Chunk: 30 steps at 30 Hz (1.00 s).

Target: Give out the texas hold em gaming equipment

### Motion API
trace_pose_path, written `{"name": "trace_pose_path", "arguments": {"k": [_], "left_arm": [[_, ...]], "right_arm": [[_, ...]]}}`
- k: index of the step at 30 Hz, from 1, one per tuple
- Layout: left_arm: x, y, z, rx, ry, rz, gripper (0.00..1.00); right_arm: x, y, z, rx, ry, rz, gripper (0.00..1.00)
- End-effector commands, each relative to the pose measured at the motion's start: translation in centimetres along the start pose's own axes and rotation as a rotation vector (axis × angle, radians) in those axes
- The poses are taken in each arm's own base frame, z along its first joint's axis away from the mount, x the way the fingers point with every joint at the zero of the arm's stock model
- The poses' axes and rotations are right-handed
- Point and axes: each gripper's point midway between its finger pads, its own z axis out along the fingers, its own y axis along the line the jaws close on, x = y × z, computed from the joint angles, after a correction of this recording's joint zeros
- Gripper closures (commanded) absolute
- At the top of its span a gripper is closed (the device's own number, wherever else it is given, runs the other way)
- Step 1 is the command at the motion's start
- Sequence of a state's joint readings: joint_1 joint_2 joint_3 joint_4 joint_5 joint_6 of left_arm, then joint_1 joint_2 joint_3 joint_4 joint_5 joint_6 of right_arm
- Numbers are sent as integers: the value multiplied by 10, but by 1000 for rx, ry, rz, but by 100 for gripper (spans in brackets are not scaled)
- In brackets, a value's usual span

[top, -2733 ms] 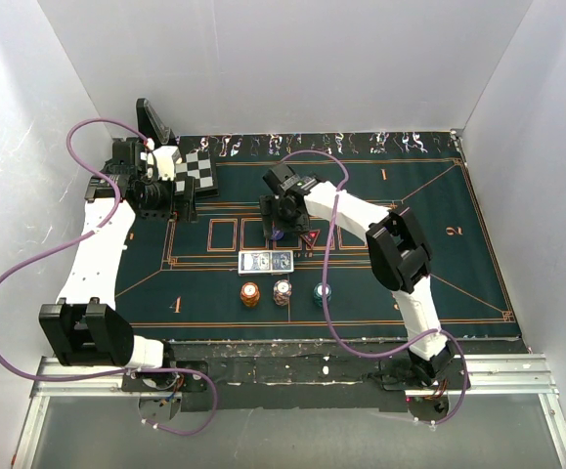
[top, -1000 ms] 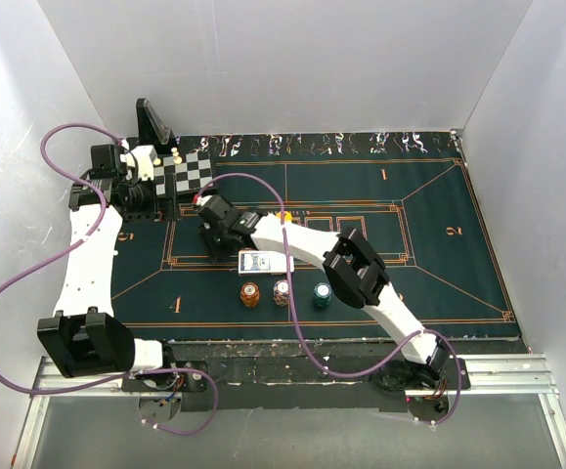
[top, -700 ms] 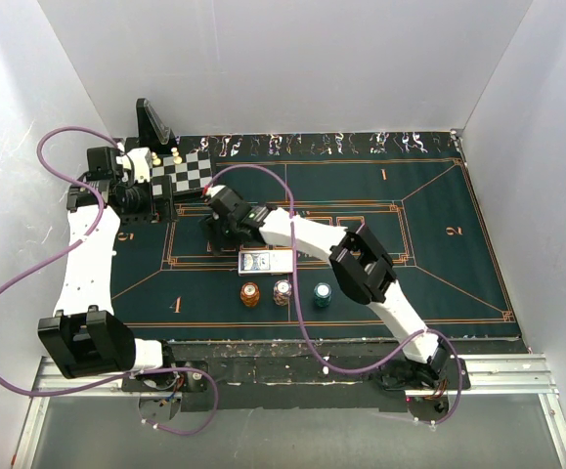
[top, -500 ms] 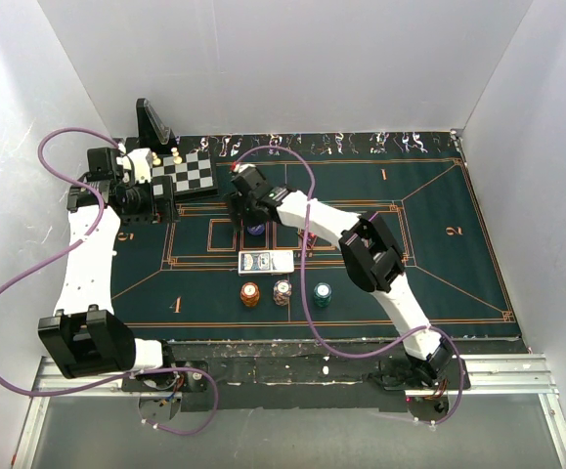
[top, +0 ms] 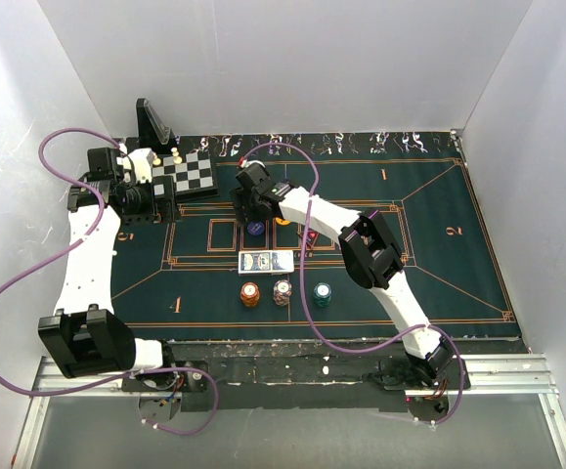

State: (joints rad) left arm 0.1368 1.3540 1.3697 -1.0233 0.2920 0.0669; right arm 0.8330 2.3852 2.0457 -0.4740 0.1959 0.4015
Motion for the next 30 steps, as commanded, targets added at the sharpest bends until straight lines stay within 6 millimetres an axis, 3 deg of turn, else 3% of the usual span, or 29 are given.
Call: {"name": "trace_pose_path", "arguments": {"k": [1,11,16,23,30], "left_arm": [[-6,-2,-2,21,-19,1,2],[-8,-6,-3,40,-18,-6,2],[-8,-6,-4,37,-17,-7,2],[-9,-4,-6,24,-24,1,2],[-8,-3,-5,21,-25,2,2]], "right_arm": [[8,-1,4,6,23,26,19],[36,-6,10,28,93,32,22],[34,-5,9,25,91,24,27],[44,10,12,12,128,2,40],[61,26,14,-6,176,18,45]]}}
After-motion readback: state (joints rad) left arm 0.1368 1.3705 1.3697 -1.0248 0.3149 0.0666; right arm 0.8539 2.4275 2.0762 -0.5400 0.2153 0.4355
